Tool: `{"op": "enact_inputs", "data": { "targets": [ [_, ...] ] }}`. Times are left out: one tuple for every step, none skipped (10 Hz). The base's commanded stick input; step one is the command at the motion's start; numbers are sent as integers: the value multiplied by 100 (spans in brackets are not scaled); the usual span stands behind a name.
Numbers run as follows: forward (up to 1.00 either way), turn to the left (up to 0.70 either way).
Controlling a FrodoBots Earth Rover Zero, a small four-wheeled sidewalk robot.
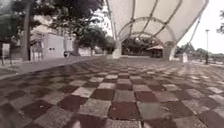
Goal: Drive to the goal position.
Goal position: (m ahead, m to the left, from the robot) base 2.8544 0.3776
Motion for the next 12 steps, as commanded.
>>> {"op": "enact_inputs", "data": {
  "targets": [
    [85, -22],
    [85, -22],
    [85, -22],
    [85, -22],
    [85, -22],
    [85, -22],
    [85, -22],
    [85, -22],
    [85, -22],
    [85, 12],
    [85, 12],
    [85, 12]
  ]
}}
